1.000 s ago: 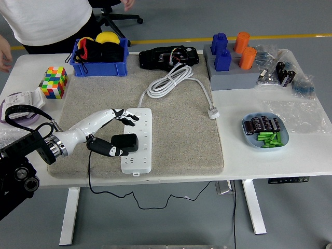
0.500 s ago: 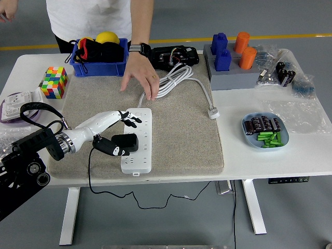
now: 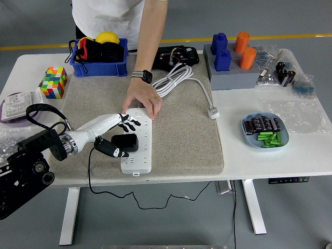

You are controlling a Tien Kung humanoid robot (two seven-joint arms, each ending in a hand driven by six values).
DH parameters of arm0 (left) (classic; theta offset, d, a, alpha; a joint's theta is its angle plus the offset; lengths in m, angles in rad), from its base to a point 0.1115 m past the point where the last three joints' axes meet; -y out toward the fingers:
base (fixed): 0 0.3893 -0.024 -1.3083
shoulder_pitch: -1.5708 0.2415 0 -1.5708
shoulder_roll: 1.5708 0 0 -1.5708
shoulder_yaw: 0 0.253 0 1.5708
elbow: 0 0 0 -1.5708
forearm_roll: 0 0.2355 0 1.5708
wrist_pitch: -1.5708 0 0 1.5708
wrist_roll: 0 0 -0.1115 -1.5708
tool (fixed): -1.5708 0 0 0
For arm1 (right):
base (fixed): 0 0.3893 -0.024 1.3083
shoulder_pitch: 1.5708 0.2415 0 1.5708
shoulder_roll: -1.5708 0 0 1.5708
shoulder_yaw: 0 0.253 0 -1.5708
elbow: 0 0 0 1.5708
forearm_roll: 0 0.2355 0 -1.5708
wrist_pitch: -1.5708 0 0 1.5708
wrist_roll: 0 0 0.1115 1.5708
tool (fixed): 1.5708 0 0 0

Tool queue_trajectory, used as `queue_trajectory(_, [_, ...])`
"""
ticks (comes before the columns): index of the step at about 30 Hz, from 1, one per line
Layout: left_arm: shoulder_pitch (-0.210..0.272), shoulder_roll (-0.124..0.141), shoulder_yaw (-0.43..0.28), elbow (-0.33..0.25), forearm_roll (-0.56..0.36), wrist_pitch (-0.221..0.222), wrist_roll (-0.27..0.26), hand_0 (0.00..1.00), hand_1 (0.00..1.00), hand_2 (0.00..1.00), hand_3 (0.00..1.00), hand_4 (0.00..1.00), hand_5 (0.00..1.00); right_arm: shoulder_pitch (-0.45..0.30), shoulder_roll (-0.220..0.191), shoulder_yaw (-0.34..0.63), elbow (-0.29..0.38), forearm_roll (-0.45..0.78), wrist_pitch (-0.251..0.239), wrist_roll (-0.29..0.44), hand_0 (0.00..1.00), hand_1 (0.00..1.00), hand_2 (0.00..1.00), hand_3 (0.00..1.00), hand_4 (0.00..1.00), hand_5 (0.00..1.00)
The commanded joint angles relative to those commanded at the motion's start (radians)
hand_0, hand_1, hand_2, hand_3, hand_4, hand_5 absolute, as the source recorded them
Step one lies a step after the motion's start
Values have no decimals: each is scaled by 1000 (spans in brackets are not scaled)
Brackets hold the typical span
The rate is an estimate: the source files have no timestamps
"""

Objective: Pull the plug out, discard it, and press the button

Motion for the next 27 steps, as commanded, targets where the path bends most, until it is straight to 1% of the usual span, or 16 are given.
queue_trajectory(2, [-5,-3,7,5,11,2,8,542,558,650,751,982,2,0,1,0,0,0,1,-1,750,684,667,680,764,667])
queue_trajectory(3, [-5,-5,8,5,17,3,10,459,517,608,712,962,2,0,1,0,1,1,1,-1,750,683,666,680,764,666])
queue_trajectory(8, [-8,-13,11,8,32,14,20,459,517,608,712,962,2,0,4,3,0,-2,2,-1,750,683,666,680,764,666])
queue_trajectory(9, [-9,-14,13,10,39,17,26,385,452,550,640,892,2,0,4,6,1,-3,2,0,750,684,666,678,763,666])
queue_trajectory(14, [-21,-15,25,19,90,21,49,385,452,550,640,892,2,0,3,22,2,-11,2,0,750,684,666,678,763,666])
queue_trajectory(15, [-22,-15,26,20,94,21,51,369,446,537,606,808,2,0,3,24,2,-11,1,1,750,684,666,679,763,666])
queue_trajectory(20, [-25,-16,27,25,107,14,63,369,446,537,606,808,2,-2,1,24,1,-12,1,1,750,684,666,679,763,666])
queue_trajectory(21, [-25,-16,27,24,107,10,66,355,388,466,556,764,2,-2,1,24,0,-12,1,0,749,683,666,678,763,666])
queue_trajectory(26, [-25,-16,26,16,103,4,69,355,388,466,556,764,2,-1,3,23,1,-11,1,0,749,683,666,678,763,666])
queue_trajectory(27, [-25,-16,24,13,97,4,68,368,335,421,549,746,2,-1,3,22,1,-11,1,0,750,684,666,679,763,666])
